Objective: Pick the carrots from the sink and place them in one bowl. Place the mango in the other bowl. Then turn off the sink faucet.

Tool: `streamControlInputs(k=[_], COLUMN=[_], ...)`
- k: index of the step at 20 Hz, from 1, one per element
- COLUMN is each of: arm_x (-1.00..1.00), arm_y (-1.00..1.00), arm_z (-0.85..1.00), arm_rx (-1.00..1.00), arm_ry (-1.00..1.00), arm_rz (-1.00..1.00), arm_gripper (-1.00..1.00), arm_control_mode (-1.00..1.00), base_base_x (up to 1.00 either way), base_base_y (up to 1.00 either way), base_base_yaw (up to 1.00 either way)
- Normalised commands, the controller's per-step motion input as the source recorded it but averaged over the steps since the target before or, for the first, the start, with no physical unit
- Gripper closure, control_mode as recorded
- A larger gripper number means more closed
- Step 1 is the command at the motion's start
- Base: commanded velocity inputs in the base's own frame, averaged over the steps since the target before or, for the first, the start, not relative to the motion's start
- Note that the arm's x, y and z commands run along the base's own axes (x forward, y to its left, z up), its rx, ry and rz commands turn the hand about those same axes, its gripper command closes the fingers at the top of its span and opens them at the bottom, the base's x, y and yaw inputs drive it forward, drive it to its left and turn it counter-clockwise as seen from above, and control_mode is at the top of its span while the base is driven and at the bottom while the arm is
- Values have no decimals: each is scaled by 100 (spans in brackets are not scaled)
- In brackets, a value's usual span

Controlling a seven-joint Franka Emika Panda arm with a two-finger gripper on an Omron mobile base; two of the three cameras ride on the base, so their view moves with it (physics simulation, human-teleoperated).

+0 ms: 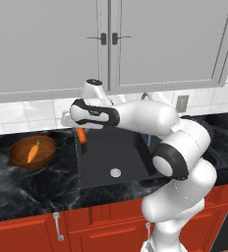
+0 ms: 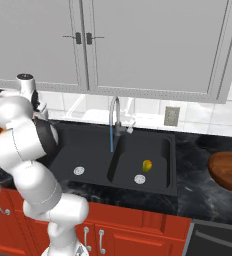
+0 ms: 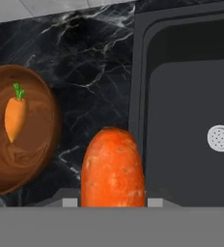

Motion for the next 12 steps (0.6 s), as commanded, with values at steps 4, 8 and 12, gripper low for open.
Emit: streamControlInputs(k=[4, 8, 12], arm_x=[0, 0, 0], arm_y=[45, 45, 45], arm_z=[0, 0, 0], arm_rx=[0, 0, 0], arm_ry=[4, 4, 3], arm_rz=[0, 0, 0], arm_gripper=[100, 100, 100], arm_control_mode=[-100, -100, -100], base_base_x=[0, 0, 0], base_base_y=[0, 0, 0], base_base_yaw=[0, 0, 0])
